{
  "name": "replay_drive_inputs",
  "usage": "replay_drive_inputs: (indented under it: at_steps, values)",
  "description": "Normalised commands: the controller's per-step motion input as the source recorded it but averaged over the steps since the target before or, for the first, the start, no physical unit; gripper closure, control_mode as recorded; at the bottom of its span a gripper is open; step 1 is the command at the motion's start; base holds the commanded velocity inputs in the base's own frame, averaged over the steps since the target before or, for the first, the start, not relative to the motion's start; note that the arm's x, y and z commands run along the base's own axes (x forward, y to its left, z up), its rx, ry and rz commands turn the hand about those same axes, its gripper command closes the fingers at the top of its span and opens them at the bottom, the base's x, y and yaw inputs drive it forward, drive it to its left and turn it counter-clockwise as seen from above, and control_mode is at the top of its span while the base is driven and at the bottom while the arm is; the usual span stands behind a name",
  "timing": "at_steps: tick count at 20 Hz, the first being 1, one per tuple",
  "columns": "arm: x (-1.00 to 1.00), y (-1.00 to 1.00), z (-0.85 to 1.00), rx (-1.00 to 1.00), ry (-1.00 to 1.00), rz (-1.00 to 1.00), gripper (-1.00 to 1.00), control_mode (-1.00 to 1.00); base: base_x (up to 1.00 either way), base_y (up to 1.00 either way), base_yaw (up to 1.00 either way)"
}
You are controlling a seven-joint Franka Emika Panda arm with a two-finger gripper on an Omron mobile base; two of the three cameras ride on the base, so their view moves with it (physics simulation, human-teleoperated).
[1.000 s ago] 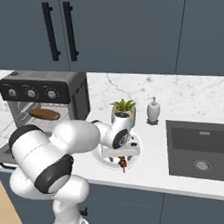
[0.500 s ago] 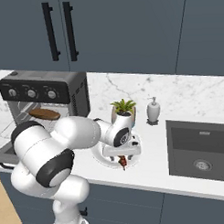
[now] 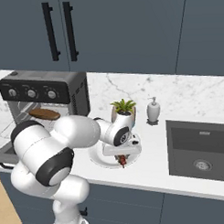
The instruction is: Pick up the kebab skewer and baguette bread, and place them inside the toaster oven. Close the toaster oven door and start by setting the timer.
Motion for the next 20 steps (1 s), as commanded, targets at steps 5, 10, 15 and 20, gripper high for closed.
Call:
replay_drive_inputs:
  at_steps: [5, 10, 15, 20]
  values:
    - [0.00, 0.00, 0.00, 0.00, 0.00, 0.00, 1.00, -1.00, 0.00, 0.00, 0.00]
    - [0.00, 0.00, 0.06, 0.00, -0.01, 0.01, 1.00, -1.00, 0.00, 0.00, 0.00]
    - [-0.20, 0.01, 0.52, 0.00, -0.03, 0.25, 1.00, -1.00, 0.00, 0.00, 0.00]
    - [-0.53, 0.29, 1.00, -0.01, -0.15, 0.02, 1.00, -1.00, 0.00, 0.00, 0.00]
